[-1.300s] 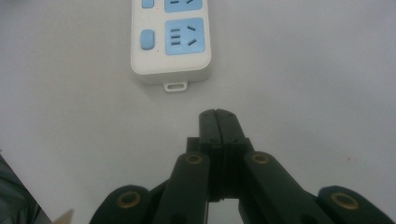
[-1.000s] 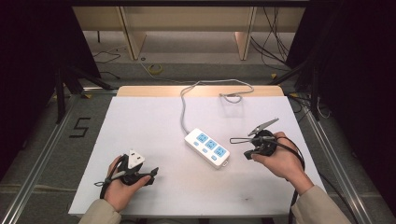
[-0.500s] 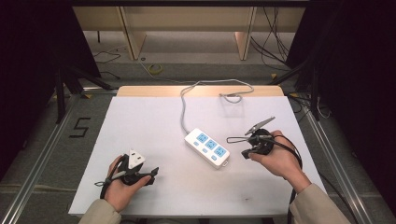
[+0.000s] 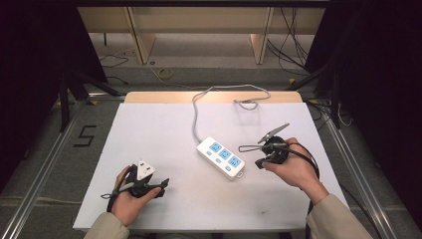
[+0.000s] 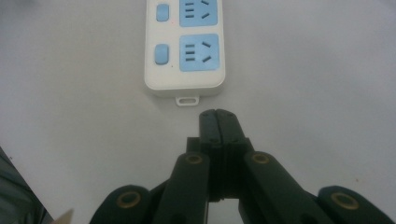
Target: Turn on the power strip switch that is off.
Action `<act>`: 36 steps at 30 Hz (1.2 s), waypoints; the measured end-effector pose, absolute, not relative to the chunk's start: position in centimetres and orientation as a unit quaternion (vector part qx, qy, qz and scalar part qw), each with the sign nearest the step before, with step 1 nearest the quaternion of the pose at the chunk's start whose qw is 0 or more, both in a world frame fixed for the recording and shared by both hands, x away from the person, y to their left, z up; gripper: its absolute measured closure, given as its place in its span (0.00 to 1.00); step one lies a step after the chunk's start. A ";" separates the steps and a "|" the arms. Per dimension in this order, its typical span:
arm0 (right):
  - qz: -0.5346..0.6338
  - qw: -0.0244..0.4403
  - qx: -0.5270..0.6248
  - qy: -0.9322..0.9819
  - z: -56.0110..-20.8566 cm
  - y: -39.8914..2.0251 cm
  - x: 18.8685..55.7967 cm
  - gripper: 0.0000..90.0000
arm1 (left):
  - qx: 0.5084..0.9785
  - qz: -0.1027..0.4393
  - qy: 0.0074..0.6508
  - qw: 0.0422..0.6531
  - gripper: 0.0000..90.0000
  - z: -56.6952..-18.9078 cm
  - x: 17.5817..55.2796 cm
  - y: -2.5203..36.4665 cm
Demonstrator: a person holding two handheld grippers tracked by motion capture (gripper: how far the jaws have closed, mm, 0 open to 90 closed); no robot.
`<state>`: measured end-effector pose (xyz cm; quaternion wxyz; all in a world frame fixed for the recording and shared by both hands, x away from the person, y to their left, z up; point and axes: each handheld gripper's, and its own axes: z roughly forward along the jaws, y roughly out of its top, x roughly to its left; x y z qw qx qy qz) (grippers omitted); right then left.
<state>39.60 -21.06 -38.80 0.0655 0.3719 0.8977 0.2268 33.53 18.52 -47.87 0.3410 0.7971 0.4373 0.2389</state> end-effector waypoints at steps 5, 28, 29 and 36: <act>0.225 0.066 0.369 0.899 -38.6 -20.7 39.8 1.00 | 0.798 0.238 0.436 0.342 0.29 -47.8 33.5 18.4; 0.218 0.063 0.357 0.906 -38.3 -18.9 40.4 1.00 | 0.798 0.239 0.436 0.342 0.29 -47.8 33.5 18.4; 0.218 0.063 0.356 0.907 -38.3 -18.7 40.4 1.00 | 0.797 0.239 0.436 0.343 0.29 -47.8 33.5 18.4; 0.216 0.061 0.351 0.909 -38.2 -18.2 40.6 1.00 | 0.798 0.240 0.435 0.342 0.29 -47.8 33.5 18.4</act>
